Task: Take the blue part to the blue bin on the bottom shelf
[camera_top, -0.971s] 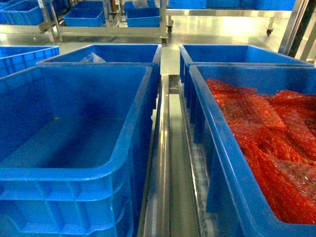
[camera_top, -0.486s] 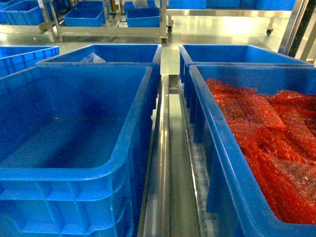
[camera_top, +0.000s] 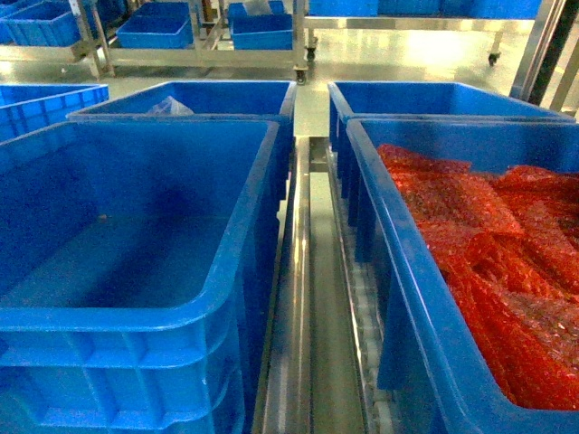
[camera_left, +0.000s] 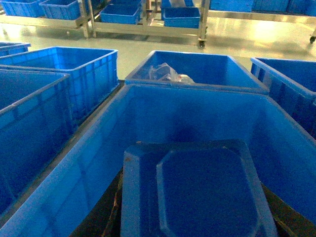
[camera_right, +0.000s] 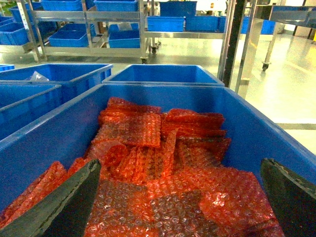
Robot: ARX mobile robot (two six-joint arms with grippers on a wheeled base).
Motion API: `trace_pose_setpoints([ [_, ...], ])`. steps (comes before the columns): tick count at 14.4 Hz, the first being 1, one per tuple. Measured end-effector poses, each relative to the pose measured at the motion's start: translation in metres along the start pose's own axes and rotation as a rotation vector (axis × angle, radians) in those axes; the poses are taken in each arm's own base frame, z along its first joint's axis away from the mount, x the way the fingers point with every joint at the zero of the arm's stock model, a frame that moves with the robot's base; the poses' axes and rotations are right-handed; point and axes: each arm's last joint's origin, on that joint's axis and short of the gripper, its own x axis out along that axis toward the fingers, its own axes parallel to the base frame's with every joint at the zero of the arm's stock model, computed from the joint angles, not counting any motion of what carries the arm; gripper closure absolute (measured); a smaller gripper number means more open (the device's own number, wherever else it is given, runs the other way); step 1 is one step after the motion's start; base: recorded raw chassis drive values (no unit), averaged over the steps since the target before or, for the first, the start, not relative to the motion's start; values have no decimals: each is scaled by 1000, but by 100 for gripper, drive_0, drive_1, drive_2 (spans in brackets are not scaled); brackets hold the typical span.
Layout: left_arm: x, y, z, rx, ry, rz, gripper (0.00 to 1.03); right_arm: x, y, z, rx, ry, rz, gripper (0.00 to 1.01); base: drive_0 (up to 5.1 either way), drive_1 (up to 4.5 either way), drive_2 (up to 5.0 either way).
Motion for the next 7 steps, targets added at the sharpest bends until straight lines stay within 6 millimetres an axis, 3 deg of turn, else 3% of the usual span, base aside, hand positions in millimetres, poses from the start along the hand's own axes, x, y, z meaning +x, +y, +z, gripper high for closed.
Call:
trace_pose_setpoints([
  [7, 0, 0, 0, 0, 0, 0, 59, 0, 0, 0, 0, 0, 0, 3, 0, 0, 0],
])
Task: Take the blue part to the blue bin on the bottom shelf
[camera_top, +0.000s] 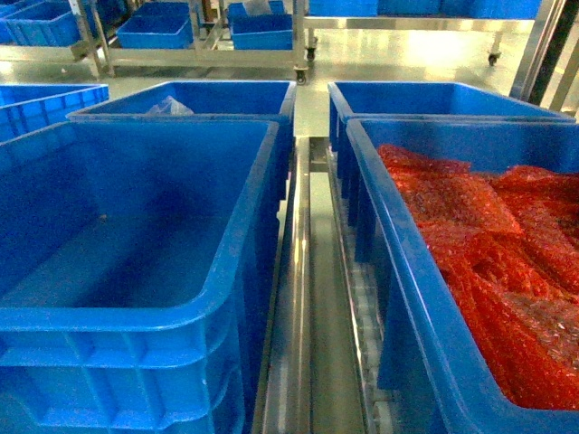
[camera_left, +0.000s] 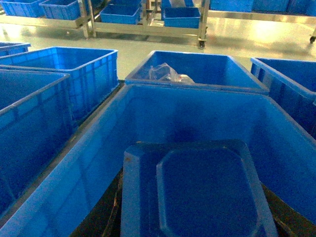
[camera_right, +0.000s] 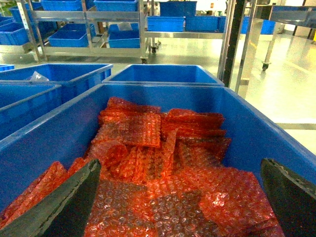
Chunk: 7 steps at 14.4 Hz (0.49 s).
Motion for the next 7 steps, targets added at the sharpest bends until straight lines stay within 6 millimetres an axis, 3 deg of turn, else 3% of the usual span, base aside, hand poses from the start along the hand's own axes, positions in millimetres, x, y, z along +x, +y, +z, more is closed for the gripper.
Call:
trace_pose_setpoints([
  [7, 0, 0, 0, 0, 0, 0, 59, 0, 0, 0, 0, 0, 0, 3, 0, 0, 0],
])
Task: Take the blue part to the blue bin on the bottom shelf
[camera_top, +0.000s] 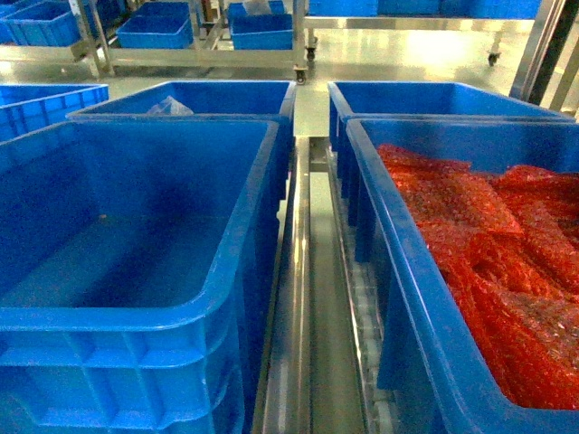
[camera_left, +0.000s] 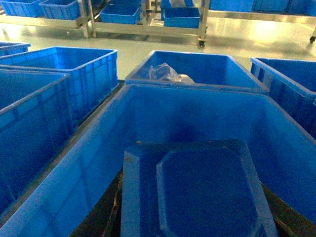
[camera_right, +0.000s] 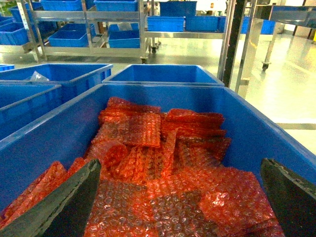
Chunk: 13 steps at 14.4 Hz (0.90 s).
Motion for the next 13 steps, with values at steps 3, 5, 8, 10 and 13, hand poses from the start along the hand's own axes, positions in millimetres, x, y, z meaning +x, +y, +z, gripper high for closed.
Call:
trace_pose_setpoints([
  [3, 0, 0, 0, 0, 0, 0, 59, 0, 0, 0, 0, 0, 0, 3, 0, 0, 0],
  [5, 0, 0, 0, 0, 0, 0, 59, 0, 0, 0, 0, 0, 0, 3, 0, 0, 0],
  [8, 103, -62, 1, 119, 70, -91, 59, 0, 0, 0, 0, 0, 0, 3, 0, 0, 0],
  [10, 108, -64, -5, 133, 83, -93, 48, 0, 0, 0, 0, 0, 0, 3, 0, 0, 0],
  [13, 83, -58, 10, 123, 0, -107, 15, 0, 0, 0, 0, 0, 0, 3, 0, 0, 0],
])
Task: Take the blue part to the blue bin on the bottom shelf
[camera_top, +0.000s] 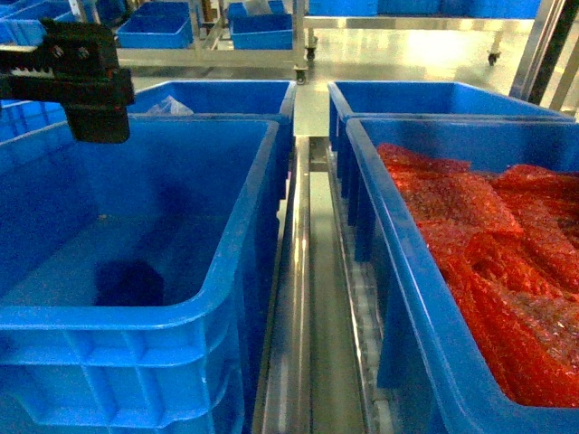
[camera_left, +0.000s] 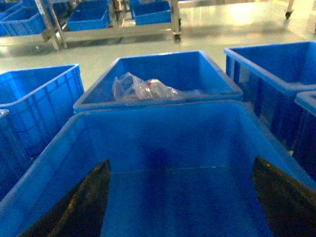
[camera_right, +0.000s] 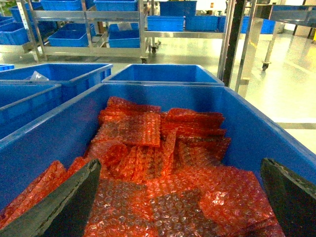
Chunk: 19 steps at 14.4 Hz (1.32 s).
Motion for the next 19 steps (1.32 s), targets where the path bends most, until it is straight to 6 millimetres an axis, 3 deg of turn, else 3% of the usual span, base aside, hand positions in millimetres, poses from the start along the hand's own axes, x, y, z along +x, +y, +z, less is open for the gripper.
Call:
trace_pose_setpoints([
  [1, -11, 3, 1, -3, -12, 3, 6, 0, 0, 0, 0, 0, 0, 3, 0, 0, 0],
  [2, -14, 4, 2, -4, -23, 4, 3, 0, 0, 0, 0, 0, 0, 3, 0, 0, 0],
  [7, -16, 9, -3, -32, -77, -5, 16, 0, 0, 0, 0, 0, 0, 3, 0, 0, 0],
  [10, -50, 34, -22, -53, -79, 15, 50, 0, 0, 0, 0, 0, 0, 3, 0, 0, 0],
  [14, -84, 51, -38, -53, -77, 5, 101, 0, 0, 0, 0, 0, 0, 3, 0, 0, 0],
  [19, -117, 70, -55, -59, -110, 12, 101, 0, 0, 0, 0, 0, 0, 3, 0, 0, 0],
])
